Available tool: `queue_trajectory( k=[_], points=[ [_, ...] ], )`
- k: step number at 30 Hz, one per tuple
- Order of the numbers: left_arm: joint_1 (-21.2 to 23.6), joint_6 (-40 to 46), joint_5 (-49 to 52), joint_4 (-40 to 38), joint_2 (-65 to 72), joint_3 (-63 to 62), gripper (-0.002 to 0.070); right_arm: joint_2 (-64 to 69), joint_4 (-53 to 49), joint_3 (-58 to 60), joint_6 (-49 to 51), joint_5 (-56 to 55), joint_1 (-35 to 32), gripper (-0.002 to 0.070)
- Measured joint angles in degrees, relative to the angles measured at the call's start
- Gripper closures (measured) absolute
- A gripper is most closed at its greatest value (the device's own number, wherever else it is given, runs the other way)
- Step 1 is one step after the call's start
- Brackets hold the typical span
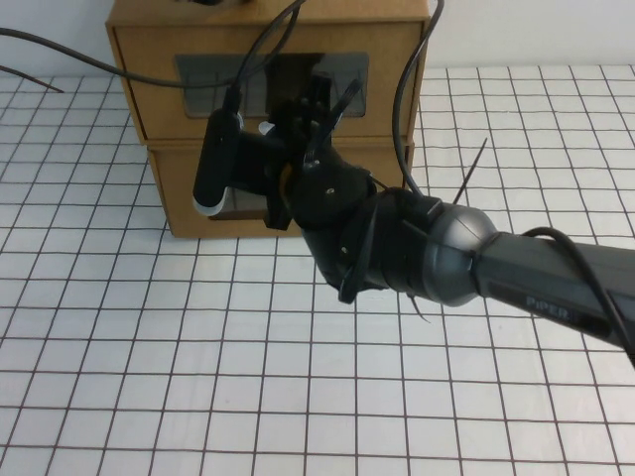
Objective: Open the shoe box
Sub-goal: 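Pull the top drawer of the cardboard box fully open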
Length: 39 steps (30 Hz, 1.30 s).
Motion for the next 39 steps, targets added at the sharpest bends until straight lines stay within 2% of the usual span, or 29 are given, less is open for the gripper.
queue_trajectory(
  k=[17,19,25,28,39],
  points=[
    [0.0,0.0,0.0,0.0,0.0,0.0,0.0679,3.5,-1.3,-2.2,-2.5,-1.1,-1.5,0.0374],
    [0.0,0.0,0.0,0.0,0.0,0.0,0.0679,3.5,-1.5,-2.3,-2.5,-1.1,-1.5,0.0390],
    [0.0,0.0,0.0,0.0,0.0,0.0,0.0679,3.5,-2.0,-2.4,-2.8,-0.3,-1.5,0.0507],
    [0.0,0.0,0.0,0.0,0.0,0.0,0.0679,3.5,-2.1,-2.5,-2.8,-0.2,-1.5,0.0542],
    [0.0,0.0,0.0,0.0,0.0,0.0,0.0679,3.6,-2.1,-3.0,-2.6,-0.2,-1.5,0.0559]
  ],
)
